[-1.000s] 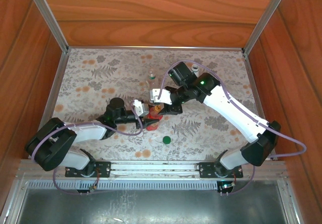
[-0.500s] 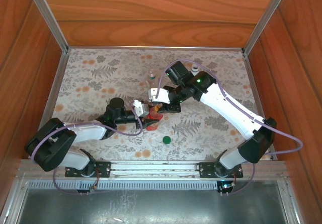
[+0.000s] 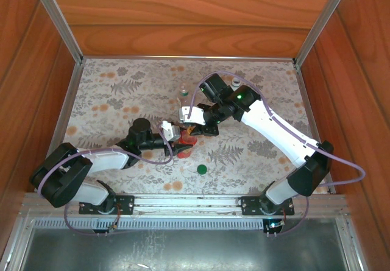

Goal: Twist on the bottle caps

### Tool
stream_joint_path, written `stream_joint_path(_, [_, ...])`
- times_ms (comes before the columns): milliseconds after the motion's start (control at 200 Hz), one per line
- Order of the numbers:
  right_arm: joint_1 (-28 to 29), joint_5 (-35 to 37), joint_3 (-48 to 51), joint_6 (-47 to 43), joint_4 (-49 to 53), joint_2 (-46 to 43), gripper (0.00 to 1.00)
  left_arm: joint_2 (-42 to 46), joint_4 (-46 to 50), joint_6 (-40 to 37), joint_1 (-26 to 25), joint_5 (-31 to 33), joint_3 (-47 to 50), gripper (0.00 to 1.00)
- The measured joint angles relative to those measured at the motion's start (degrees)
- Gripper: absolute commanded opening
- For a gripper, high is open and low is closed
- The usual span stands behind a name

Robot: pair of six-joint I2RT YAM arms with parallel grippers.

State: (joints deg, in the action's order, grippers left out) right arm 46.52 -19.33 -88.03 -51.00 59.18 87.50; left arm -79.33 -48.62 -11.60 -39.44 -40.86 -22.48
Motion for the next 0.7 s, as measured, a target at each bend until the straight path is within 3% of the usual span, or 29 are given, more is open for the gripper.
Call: stream_joint_path(700, [0.0, 0.8, 0.0, 0.1, 0.0, 0.3, 0.37, 0.3, 0.5, -0.1, 0.0, 0.0, 0.0, 0.6])
